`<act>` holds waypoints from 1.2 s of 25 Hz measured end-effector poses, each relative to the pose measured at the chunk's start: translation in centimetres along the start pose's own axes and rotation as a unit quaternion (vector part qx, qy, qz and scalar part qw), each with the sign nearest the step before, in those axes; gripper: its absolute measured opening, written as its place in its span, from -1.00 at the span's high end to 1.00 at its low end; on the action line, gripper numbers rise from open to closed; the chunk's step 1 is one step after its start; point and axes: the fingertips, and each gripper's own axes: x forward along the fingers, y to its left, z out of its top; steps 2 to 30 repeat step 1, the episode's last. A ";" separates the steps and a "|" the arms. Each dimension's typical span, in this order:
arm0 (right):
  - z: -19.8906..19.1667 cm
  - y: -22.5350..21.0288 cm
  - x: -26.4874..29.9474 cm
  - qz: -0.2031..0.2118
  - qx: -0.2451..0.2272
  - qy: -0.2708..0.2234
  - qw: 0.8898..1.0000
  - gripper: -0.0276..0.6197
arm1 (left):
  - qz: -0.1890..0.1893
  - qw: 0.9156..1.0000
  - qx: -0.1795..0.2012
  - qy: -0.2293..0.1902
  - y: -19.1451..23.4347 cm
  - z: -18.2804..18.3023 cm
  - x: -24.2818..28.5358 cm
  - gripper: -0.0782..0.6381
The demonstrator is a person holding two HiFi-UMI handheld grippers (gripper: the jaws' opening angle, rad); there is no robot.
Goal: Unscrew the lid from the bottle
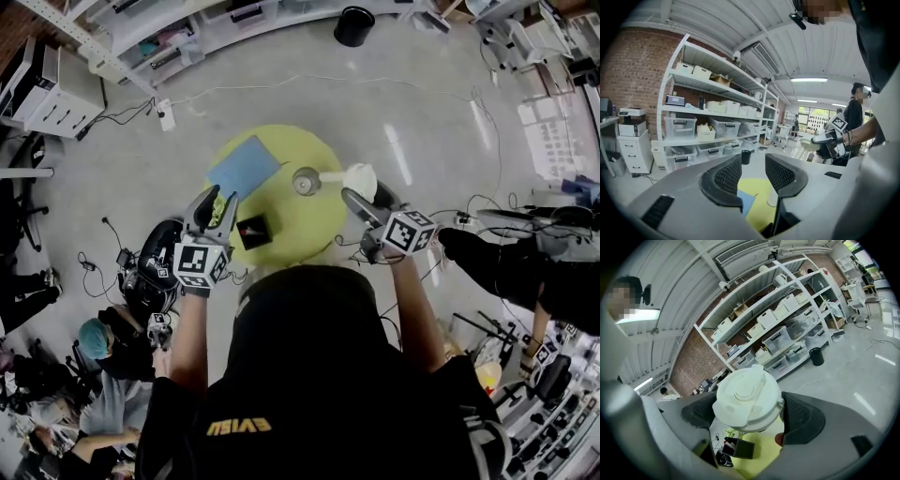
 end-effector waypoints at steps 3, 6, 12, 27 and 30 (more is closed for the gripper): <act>0.1 0.0 0.1 0.001 -0.001 -0.002 1.000 -0.40 | 0.003 1.000 0.001 -0.001 0.5 0.2 0.0 0.31; 0.1 0.0 0.1 0.001 -0.001 -0.002 1.000 -0.40 | 0.003 1.000 0.001 -0.001 0.5 0.2 0.0 0.31; 0.1 0.0 0.1 0.001 -0.001 -0.002 1.000 -0.40 | 0.003 1.000 0.001 -0.001 0.5 0.2 0.0 0.31; 0.1 0.0 0.1 0.001 -0.001 -0.002 1.000 -0.40 | 0.003 1.000 0.001 -0.001 0.5 0.2 0.0 0.31; 0.1 0.0 0.1 0.001 -0.001 -0.002 1.000 -0.40 | 0.003 1.000 0.001 -0.001 0.5 0.2 0.0 0.31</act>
